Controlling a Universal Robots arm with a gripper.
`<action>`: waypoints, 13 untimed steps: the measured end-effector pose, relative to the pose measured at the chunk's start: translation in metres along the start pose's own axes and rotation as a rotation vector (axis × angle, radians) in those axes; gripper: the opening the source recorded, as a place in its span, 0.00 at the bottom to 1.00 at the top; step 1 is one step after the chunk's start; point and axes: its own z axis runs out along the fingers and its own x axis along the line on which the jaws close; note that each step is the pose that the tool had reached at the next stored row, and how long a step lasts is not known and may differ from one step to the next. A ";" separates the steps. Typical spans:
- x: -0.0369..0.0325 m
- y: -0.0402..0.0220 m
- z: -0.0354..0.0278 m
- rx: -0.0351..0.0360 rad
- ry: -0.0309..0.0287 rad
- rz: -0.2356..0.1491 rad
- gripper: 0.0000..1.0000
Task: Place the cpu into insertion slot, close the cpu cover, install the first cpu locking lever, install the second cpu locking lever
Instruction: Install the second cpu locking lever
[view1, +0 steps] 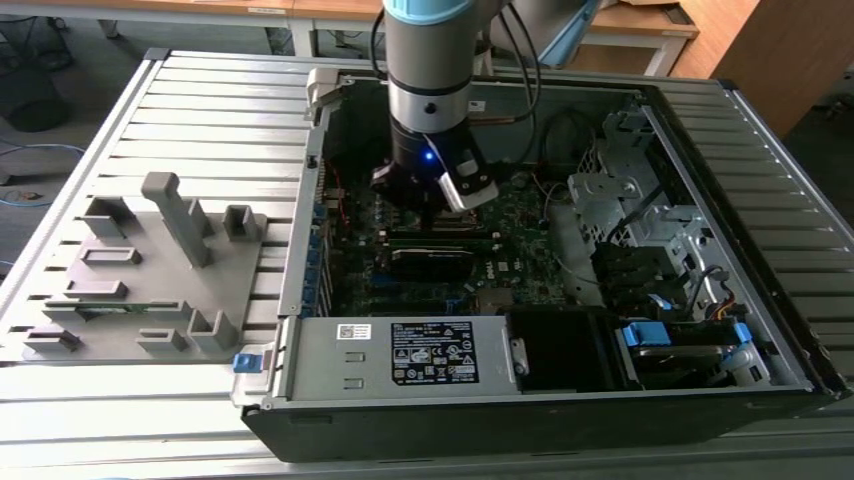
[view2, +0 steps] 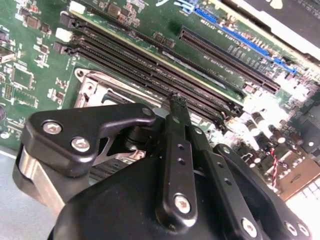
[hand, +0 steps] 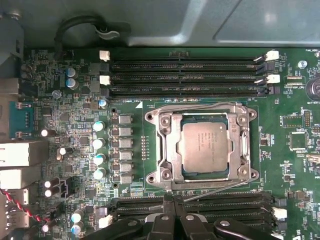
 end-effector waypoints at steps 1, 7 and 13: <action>0.0005 -0.0004 0.0004 -0.0031 0.0001 0.000 0.11; 0.0020 -0.0027 0.0034 -0.0309 0.0013 0.002 0.11; 0.0040 -0.0049 0.0062 -0.0582 0.0024 0.004 0.11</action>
